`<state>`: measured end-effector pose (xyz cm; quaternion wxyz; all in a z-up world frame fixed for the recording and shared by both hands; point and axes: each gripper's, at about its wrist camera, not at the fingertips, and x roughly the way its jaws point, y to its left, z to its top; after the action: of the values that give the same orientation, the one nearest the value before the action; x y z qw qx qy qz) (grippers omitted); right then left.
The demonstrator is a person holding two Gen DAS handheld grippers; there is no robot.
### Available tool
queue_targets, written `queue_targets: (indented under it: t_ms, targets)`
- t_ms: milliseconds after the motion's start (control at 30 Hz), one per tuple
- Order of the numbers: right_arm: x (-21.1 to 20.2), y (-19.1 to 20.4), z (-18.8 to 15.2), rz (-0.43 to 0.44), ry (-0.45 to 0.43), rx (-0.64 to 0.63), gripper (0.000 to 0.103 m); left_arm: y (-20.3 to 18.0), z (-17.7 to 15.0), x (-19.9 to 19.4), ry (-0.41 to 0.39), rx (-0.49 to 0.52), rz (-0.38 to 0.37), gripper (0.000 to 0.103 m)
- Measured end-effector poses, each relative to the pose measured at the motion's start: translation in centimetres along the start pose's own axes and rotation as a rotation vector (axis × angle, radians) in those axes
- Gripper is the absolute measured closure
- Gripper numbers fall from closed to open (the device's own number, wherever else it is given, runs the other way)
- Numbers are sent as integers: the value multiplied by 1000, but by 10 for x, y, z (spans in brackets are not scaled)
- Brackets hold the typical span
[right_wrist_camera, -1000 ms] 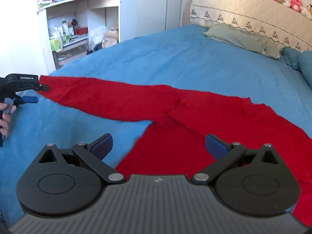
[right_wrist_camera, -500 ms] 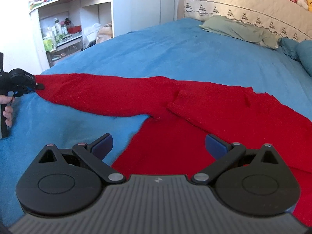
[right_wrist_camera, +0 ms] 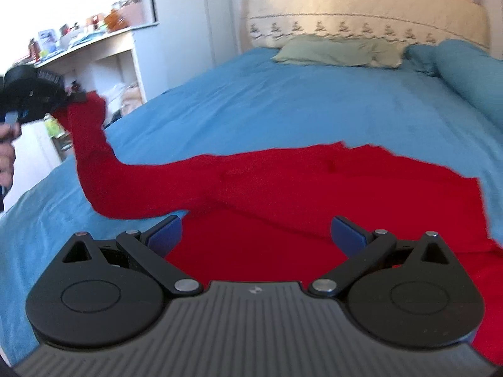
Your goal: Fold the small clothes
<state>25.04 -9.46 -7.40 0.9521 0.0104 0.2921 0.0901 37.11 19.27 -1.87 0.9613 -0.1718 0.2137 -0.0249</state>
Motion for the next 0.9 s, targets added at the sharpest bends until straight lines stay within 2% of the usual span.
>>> queue_targets:
  t_ms: [100, 233, 367, 467, 667, 767, 900]
  targets:
    - [-16, -29, 4, -34, -25, 10, 0, -61, -8, 12, 7, 27, -80, 99]
    - [-37, -79, 4, -86, -52, 29, 0, -136, -37, 42, 62, 49, -166, 99]
    - [-48, -130, -4, -128, -55, 73, 0, -197, -81, 76, 141, 64, -223, 99]
    - [-51, -163, -14, -154, -36, 102, 0, -230, -124, 103, 211, 95, -230, 99]
    - [-47, -207, -38, -183, 15, 114, 0, -249, -191, 147, 340, 116, -178, 99]
    - [-44, -220, -49, -188, 36, 112, 0, -256, -211, 152, 356, 167, -153, 99]
    - [-42, -229, -58, -190, 48, 122, 0, -252, -219, 153, 358, 180, -154, 98]
